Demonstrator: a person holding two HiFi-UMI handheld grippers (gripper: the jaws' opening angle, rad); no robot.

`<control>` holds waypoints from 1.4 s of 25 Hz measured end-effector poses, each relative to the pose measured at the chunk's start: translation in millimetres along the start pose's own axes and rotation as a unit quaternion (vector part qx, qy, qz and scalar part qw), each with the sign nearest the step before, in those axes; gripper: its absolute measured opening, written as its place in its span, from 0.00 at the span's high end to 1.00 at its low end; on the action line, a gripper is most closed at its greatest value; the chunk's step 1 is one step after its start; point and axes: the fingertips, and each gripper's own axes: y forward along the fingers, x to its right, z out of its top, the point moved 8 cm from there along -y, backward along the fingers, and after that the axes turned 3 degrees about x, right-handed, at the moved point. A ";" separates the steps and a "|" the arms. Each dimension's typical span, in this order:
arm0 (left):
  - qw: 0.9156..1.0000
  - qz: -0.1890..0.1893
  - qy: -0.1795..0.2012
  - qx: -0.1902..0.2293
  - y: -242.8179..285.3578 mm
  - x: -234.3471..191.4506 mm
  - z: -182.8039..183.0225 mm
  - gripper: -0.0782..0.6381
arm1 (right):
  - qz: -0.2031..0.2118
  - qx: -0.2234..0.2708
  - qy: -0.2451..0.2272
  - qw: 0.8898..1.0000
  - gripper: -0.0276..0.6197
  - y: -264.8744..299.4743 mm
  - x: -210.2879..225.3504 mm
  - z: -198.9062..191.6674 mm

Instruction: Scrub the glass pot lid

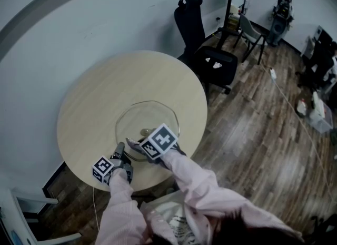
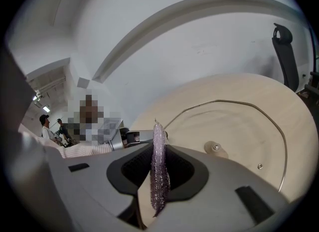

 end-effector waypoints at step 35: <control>0.972 -0.001 0.232 0.037 -51.6 49.0 23.9 0.72 | 0.071 0.151 -0.008 0.986 0.82 -13.0 -0.7 1.5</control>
